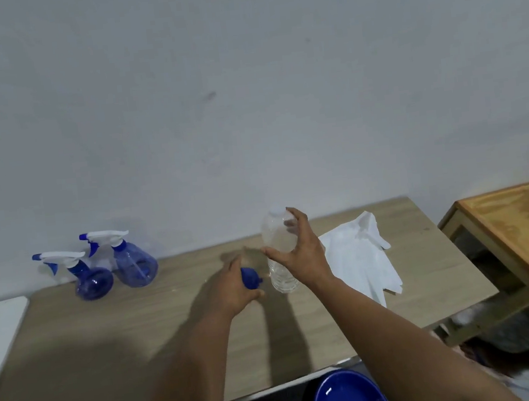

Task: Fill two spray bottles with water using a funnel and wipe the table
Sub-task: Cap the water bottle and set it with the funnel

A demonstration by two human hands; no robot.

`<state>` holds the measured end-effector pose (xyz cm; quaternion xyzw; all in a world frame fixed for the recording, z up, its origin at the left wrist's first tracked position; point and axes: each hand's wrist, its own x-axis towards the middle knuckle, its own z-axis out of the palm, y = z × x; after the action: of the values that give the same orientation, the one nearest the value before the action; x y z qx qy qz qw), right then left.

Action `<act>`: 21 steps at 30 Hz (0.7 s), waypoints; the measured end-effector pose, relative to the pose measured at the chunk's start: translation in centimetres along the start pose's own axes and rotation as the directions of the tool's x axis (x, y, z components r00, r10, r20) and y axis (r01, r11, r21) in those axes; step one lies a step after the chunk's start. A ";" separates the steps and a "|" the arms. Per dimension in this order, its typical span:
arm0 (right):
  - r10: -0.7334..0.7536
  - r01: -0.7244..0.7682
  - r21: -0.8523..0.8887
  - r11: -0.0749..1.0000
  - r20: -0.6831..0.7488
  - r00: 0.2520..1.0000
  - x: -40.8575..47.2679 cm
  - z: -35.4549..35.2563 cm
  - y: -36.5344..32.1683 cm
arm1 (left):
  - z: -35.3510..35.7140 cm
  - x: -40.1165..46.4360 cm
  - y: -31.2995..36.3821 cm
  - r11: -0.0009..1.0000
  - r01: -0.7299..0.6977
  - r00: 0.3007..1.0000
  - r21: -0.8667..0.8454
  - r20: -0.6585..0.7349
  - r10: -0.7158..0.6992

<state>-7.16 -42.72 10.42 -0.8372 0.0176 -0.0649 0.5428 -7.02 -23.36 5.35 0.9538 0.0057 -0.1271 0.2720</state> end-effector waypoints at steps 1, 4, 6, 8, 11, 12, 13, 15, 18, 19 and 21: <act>0.017 -0.017 0.011 1.000 -0.006 1.000 -0.1 0.2 0.7 | 0.5 0.3 -0.7 0.999 0.004 1.000 0.044 -0.001 -0.004; 0.089 -0.087 0.054 0.995 -0.020 0.996 -0.3 1.1 3.2 | 1.8 1.1 -2.1 0.997 0.018 1.000 0.069 0.004 -0.018; 0.121 -0.119 0.059 0.991 -0.017 0.993 -0.2 1.7 4.3 | 2.7 2.0 -3.0 0.997 0.022 1.000 0.079 -0.008 -0.022; 0.137 -0.136 0.054 0.989 -0.023 0.990 0.1 2.1 4.9 | 3.8 2.9 -4.1 0.995 0.027 0.999 0.095 -0.023 -0.025; 0.160 -0.158 0.065 0.985 -0.031 0.987 0.3 2.6 5.4 | 4.4 3.6 -4.6 0.995 0.039 0.998 0.088 -0.060 -0.034; 0.164 -0.161 0.066 0.985 -0.033 0.986 0.2 2.7 5.6 | 4.4 3.8 -4.6 0.995 0.045 0.997 0.092 -0.074 -0.038; 0.166 -0.164 0.067 0.984 -0.035 0.985 0.2 2.9 5.7 | 4.4 4.0 -4.6 0.993 0.047 0.995 0.104 -0.088 -0.038; 0.170 -0.168 0.056 0.984 -0.037 0.985 0.2 3.2 5.8 | 4.6 4.2 -4.7 0.990 0.049 0.993 0.132 -0.115 -0.034; 0.179 -0.177 0.035 0.984 -0.047 0.983 0.5 3.7 5.8 | 4.7 4.2 -4.9 0.986 0.060 0.986 0.153 -0.162 -0.035; 0.180 -0.179 0.031 0.983 -0.058 0.982 0.5 3.9 5.8 | 4.7 4.2 -4.8 0.986 0.056 0.986 0.160 -0.163 -0.030; 0.175 -0.173 0.021 0.985 -0.087 0.981 0.7 4.3 5.5 | 4.5 4.2 -4.7 0.988 0.042 0.989 0.146 -0.145 -0.020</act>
<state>-5.71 -41.12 3.74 -0.8250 0.1143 -0.0542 0.5508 -4.38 -21.94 -1.78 0.9779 0.0307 -0.0624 0.1972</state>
